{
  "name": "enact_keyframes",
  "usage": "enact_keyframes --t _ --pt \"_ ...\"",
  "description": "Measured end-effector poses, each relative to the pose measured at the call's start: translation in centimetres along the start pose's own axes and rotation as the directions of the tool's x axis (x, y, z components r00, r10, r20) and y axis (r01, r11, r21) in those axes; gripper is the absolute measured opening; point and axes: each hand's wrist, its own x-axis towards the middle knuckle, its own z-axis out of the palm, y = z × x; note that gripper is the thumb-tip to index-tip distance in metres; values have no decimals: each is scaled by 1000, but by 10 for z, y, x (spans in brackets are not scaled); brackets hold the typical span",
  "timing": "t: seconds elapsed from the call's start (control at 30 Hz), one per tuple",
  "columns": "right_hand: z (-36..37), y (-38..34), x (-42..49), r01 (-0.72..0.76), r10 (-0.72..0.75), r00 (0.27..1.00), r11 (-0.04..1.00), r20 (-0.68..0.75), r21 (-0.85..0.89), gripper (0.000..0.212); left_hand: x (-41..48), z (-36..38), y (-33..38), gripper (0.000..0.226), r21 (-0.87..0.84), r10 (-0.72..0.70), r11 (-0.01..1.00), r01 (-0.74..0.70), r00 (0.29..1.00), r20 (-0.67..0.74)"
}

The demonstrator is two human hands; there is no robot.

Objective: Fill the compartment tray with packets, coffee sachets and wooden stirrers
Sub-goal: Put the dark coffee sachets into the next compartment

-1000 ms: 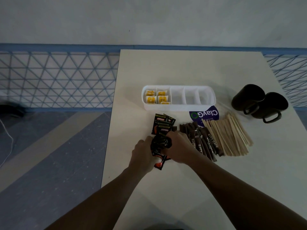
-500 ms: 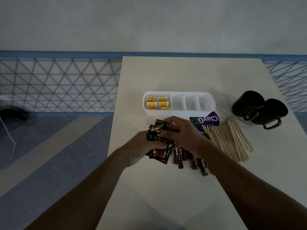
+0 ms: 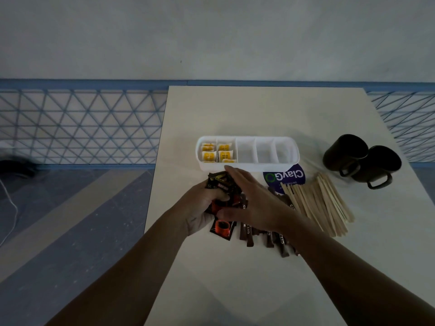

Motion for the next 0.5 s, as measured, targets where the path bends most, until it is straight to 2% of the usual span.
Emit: enact_keyframes --t 0.07,0.13,0.23,0.33,0.5 --pt "5 0 2 19 -19 999 1000 30 11 129 5 3 1 41 33 10 999 -8 997 -76" --pt "13 3 6 7 -7 1000 1000 -7 -21 134 9 7 0 37 67 27 998 -17 989 -142" --pt "21 3 10 -47 46 997 999 -54 -20 118 15 12 0 32 5 55 998 -55 971 -232" --pt "26 -1 12 -31 32 996 999 -82 19 106 19 14 2 35 -127 63 986 -105 952 -299" --pt "28 1 19 -11 17 988 999 -155 42 100 11 20 0 30 -172 109 974 -146 973 -205"
